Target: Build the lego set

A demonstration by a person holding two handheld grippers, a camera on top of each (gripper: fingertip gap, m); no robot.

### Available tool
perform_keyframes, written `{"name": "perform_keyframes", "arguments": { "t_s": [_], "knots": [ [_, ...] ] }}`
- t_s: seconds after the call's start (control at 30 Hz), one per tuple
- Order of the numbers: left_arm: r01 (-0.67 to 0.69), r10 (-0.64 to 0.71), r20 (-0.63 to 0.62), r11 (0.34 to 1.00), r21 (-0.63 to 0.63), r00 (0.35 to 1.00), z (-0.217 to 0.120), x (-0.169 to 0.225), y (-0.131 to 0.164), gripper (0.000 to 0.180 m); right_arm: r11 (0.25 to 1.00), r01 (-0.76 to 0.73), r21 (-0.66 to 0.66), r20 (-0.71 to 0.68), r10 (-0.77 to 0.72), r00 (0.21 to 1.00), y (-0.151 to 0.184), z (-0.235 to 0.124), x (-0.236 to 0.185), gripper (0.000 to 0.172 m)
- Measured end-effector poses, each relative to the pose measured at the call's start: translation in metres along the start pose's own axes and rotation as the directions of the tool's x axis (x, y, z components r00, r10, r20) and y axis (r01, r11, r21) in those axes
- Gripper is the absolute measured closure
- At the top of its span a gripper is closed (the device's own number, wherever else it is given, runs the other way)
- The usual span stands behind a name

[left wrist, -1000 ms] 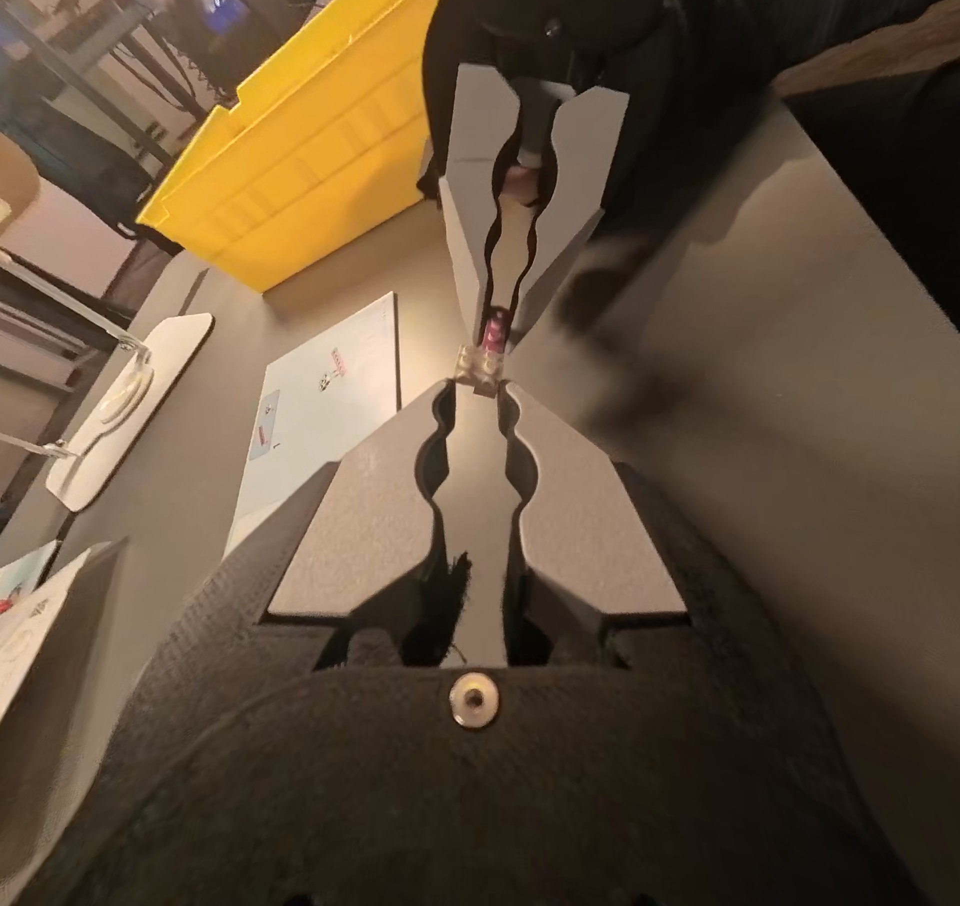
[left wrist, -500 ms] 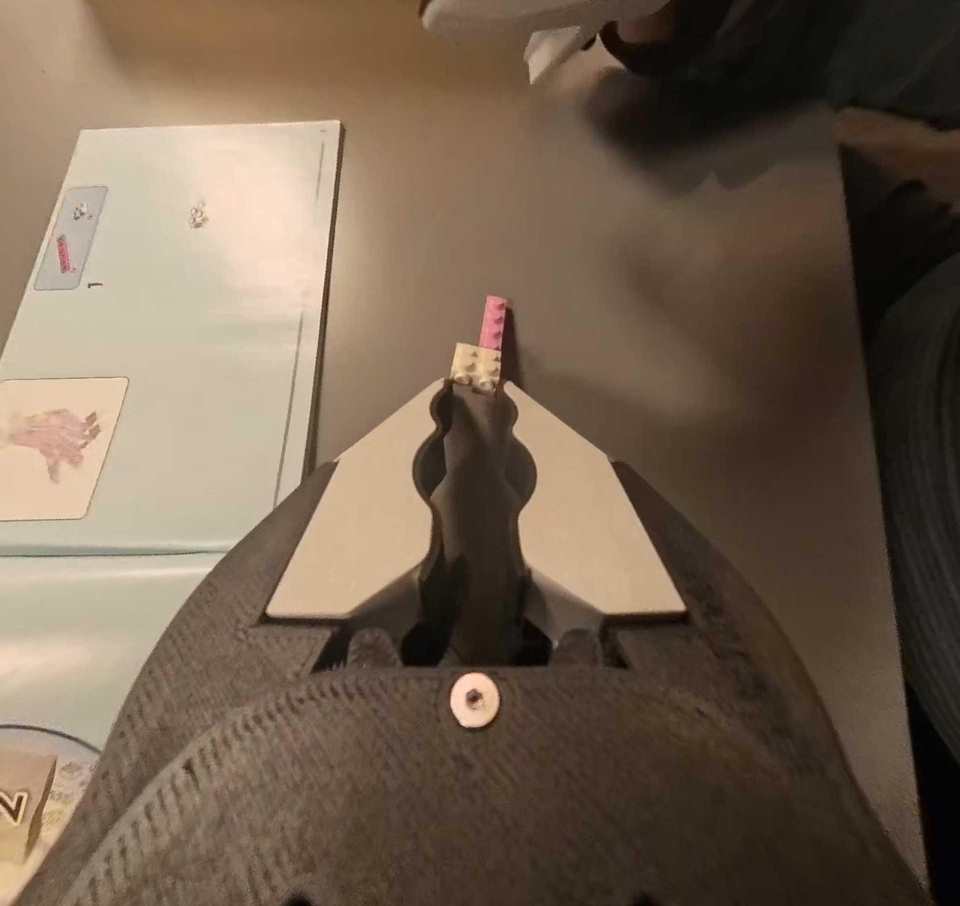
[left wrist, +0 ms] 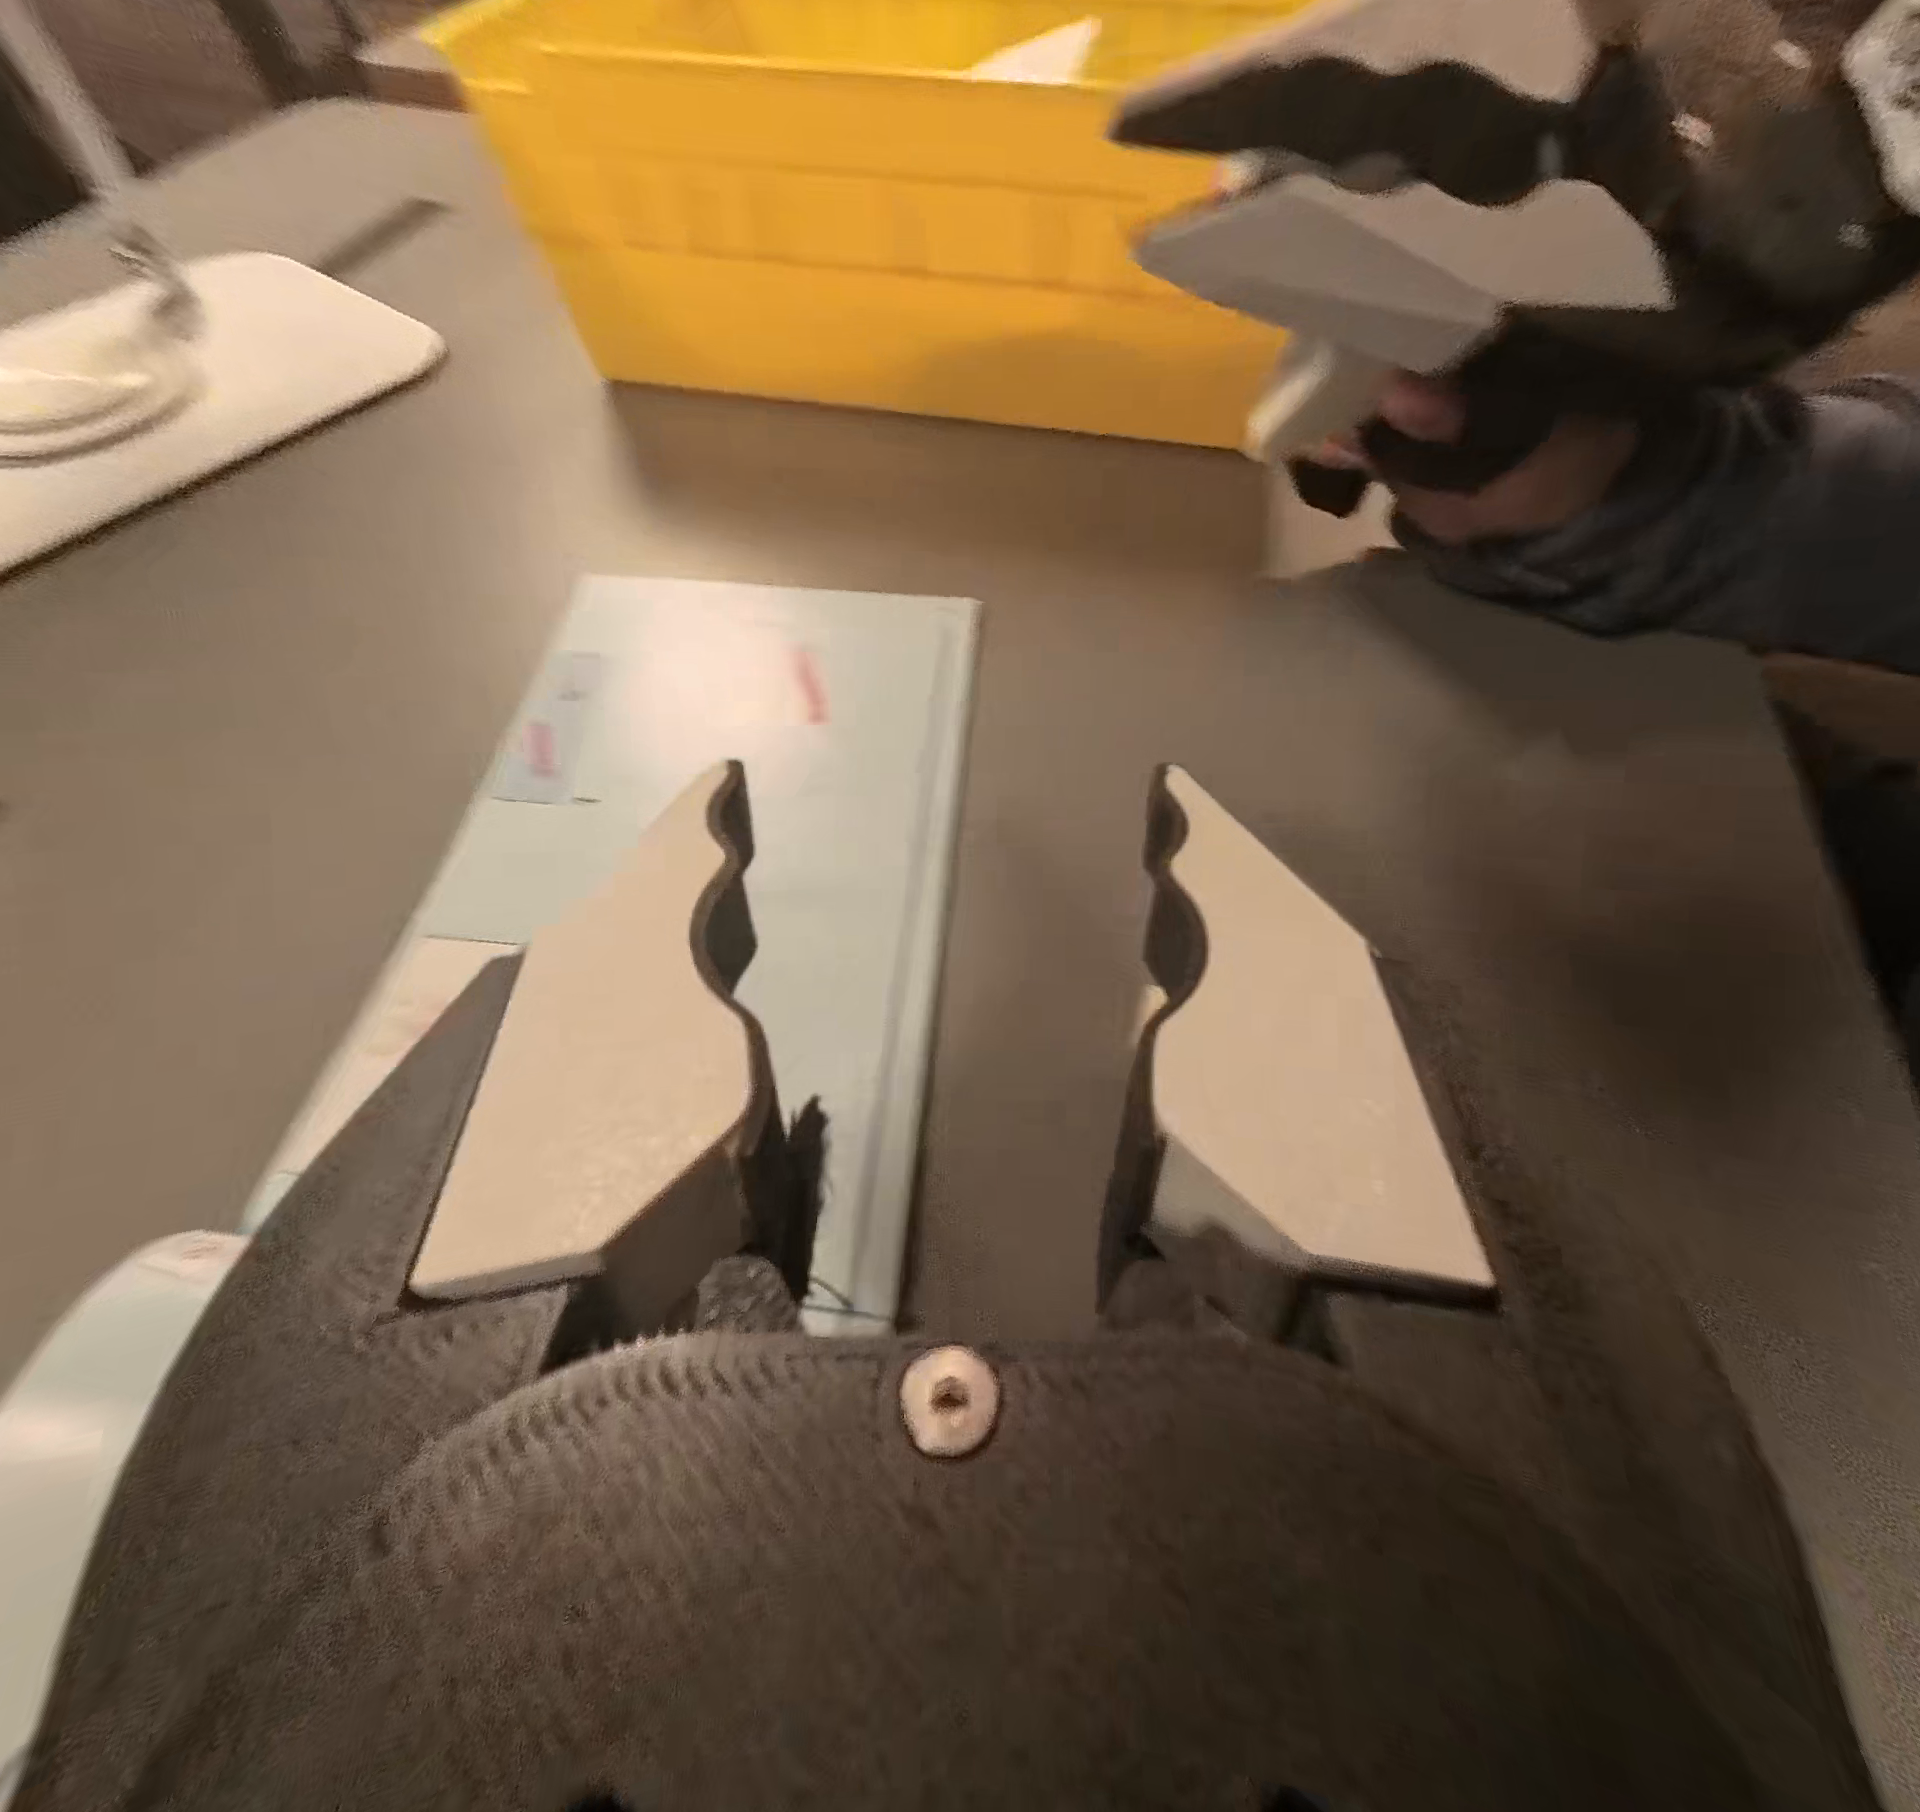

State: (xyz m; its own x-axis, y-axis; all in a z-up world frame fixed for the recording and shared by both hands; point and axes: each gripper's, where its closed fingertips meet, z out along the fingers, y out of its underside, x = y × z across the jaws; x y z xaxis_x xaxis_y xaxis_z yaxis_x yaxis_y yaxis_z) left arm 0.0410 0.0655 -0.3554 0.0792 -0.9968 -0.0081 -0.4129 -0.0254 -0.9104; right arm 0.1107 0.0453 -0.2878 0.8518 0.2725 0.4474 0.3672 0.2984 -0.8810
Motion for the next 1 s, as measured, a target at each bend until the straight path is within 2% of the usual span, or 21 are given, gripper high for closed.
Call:
{"name": "perform_keyframes", "arguments": {
  "t_s": [0.1, 0.3, 0.53, 0.7, 0.83, 1.0],
  "knots": [
    [0.082, -0.084, 0.044, 0.996, 0.046, 0.996, 0.004, -0.022, -0.013, 0.107, 1.000, 0.006, -0.031, 0.013, -0.006, 1.000, 0.007, 0.003, -0.002, 0.155],
    [0.183, -0.186, 0.052, 0.981, 0.057, 0.981, 0.020, -0.048, -0.005, 0.114, 0.999, 0.008, -0.038, 0.057, -0.005, 0.998, 0.013, 0.011, -0.009, 0.158],
    [0.180, -0.166, -0.096, 0.972, 0.150, 0.981, 0.024, -0.058, -0.024, 0.124, 0.999, -0.020, -0.032, 0.068, 0.022, 0.997, 0.020, 0.030, -0.005, 0.159],
    [0.293, -0.257, -0.208, 0.942, 0.166, 0.944, 0.031, -0.074, -0.033, 0.124, 0.999, -0.008, -0.037, 0.062, 0.010, 0.998, 0.027, 0.050, 0.001, 0.159],
    [0.381, -0.312, -0.281, 0.894, 0.236, 0.907, 0.030, -0.090, -0.046, 0.125, 1.000, 0.002, -0.025, 0.047, -0.001, 0.999, 0.029, 0.062, 0.007, 0.160],
    [0.417, -0.306, -0.346, 0.853, 0.314, 0.887, 0.029, -0.104, -0.060, 0.127, 1.000, -0.006, -0.019, 0.022, 0.007, 1.000, 0.032, 0.076, 0.016, 0.160]
  ]
}}
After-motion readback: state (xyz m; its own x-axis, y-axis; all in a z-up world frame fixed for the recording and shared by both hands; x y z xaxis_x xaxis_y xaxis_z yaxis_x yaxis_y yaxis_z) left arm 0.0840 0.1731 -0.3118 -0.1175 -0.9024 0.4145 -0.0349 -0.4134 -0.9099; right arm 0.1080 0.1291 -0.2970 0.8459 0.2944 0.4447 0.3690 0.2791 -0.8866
